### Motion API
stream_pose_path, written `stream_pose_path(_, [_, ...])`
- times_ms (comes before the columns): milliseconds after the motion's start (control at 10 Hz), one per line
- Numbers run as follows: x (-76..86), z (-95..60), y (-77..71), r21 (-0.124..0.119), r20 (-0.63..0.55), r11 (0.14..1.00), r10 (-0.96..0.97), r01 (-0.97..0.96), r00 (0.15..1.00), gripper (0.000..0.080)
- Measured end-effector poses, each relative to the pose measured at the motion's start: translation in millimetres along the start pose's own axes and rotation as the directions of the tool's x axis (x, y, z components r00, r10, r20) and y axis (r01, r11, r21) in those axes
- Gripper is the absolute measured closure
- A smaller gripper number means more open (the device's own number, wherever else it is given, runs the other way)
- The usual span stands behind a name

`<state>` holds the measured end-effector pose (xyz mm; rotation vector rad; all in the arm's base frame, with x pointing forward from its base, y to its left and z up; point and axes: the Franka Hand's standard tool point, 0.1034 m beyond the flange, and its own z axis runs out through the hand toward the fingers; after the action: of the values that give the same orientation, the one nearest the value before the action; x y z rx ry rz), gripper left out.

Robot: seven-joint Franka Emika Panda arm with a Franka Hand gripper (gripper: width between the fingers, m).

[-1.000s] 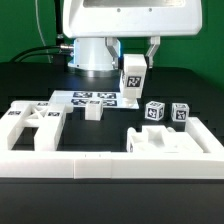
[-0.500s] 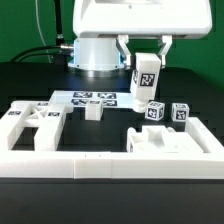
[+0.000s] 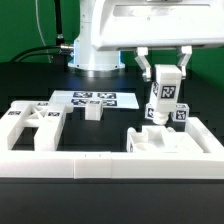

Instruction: Assemble chair

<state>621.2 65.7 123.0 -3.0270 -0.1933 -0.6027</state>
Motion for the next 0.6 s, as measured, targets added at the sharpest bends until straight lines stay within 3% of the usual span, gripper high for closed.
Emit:
stream_pose_path(500, [-3.0,1.8,0.4,0.000,0.006,1.000,0.000,0.000,1.000,0.0512])
stream_pose_path(600, [-1.5,7.7,-5.1,0.005,0.004,1.000,-0.003,0.003,1.000,0.0512])
